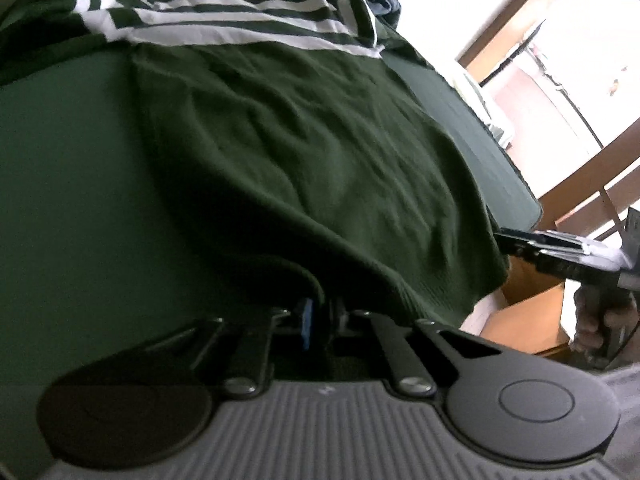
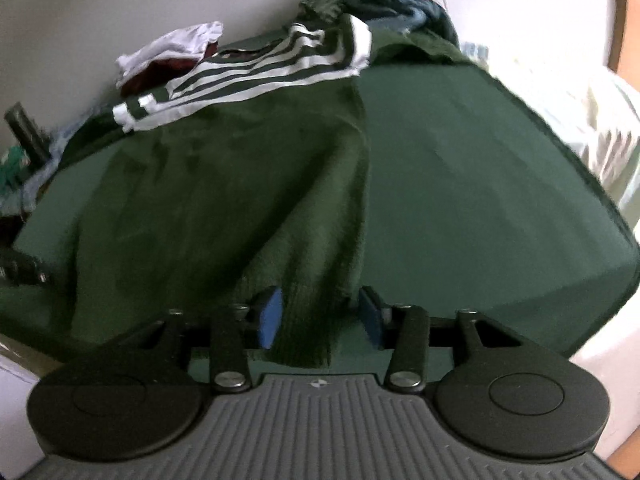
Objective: Fold clothes
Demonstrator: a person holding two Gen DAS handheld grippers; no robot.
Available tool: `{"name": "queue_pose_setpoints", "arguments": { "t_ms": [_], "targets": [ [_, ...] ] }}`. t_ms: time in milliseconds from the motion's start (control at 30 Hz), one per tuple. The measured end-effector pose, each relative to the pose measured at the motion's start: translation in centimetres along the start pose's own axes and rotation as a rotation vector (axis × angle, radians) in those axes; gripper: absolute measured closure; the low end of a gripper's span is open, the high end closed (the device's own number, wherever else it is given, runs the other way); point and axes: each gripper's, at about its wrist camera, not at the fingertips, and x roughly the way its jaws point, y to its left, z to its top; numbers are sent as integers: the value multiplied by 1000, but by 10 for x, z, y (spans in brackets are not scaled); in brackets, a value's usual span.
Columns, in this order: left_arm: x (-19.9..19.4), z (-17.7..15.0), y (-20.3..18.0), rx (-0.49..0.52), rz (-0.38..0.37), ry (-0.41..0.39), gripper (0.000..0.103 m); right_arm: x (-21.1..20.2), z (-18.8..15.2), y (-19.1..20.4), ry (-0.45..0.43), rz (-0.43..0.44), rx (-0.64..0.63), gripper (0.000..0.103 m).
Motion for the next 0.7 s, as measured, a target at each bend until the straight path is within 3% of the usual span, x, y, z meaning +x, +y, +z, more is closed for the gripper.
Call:
{"name": "queue_pose_setpoints", "arguments": {
  "t_ms": [100, 333, 433, 533, 700],
  "targets": [
    [-9, -2, -6, 35, 25, -17, 103, -2, 2, 2, -6, -20, -20, 97],
    [-62, -5, -16, 71, 10, -70, 103, -40, 13, -19, -1, -22, -21, 98],
    [-62, -12, -10, 35, 19, -34, 103, -48, 18, -26, 26, -18, -42, 98],
    [-47, -21, -2, 6, 60, 28, 103, -31, 14, -23, 85, -11, -89, 97],
    [-44, -28, 11, -49, 92, 54, 103, -26, 21, -26, 128, 6, -110, 95]
  ]
}}
